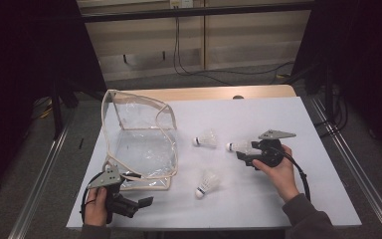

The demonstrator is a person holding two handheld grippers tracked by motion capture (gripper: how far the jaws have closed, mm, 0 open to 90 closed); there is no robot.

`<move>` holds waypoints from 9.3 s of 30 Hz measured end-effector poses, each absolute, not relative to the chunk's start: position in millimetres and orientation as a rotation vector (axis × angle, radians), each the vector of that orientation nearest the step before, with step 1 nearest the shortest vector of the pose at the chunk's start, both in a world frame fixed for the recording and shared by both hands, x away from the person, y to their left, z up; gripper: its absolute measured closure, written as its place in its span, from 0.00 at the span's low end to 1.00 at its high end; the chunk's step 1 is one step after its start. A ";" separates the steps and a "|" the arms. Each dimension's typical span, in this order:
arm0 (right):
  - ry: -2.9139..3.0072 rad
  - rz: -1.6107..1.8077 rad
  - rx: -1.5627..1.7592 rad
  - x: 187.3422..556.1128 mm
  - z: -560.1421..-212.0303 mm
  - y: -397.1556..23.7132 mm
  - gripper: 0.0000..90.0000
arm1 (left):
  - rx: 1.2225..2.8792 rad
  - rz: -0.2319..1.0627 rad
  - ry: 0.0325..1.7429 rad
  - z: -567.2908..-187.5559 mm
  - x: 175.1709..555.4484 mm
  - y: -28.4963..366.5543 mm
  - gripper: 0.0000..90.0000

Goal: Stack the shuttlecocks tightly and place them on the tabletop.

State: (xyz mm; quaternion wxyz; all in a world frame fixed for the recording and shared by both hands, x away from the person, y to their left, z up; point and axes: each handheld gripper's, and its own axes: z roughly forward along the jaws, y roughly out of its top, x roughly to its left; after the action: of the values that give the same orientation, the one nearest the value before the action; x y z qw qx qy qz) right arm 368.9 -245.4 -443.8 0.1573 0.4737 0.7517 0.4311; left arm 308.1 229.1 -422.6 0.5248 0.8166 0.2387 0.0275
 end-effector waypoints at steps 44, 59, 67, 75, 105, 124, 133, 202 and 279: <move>2.169 1.236 1.361 380.3 -455.4 -241.2 0.87 | 1.953 0.066 0.570 -422.7 308.0 229.1 0.03; 2.193 1.331 1.303 387.8 -442.2 -241.7 1.00 | 1.953 0.065 0.567 -423.2 308.1 228.8 0.02; 2.191 1.351 1.272 396.3 -432.3 -235.0 1.00 | 1.950 0.066 0.566 -423.3 307.8 228.9 0.02; 2.174 1.350 1.271 405.0 -429.0 -229.8 1.00 | 1.949 0.060 0.569 -423.3 307.6 228.6 0.02; 2.194 1.353 1.270 416.0 -428.7 -219.4 1.00 | 1.951 0.056 0.565 -423.4 308.0 229.3 0.02; 2.205 1.367 1.267 419.6 -429.5 -212.3 1.00 | 1.951 0.058 0.564 -423.4 308.1 229.3 0.02; 2.211 1.370 1.262 419.4 -430.2 -210.7 1.00 | 1.951 0.057 0.565 -423.4 308.0 229.2 0.02; 2.278 1.362 1.219 425.2 -438.3 -186.3 1.00 | 1.942 0.055 0.562 -424.1 308.4 229.7 0.02; 2.331 1.287 1.208 423.0 -441.8 -182.7 0.72 | 1.946 0.055 0.562 -424.0 308.6 229.6 0.02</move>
State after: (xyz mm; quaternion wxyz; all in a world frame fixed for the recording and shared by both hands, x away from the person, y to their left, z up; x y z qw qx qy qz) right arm 423.0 -182.7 -441.8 0.1087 0.4107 0.7925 0.4376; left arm 308.6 229.6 -424.0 0.5292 0.8149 0.2354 0.0230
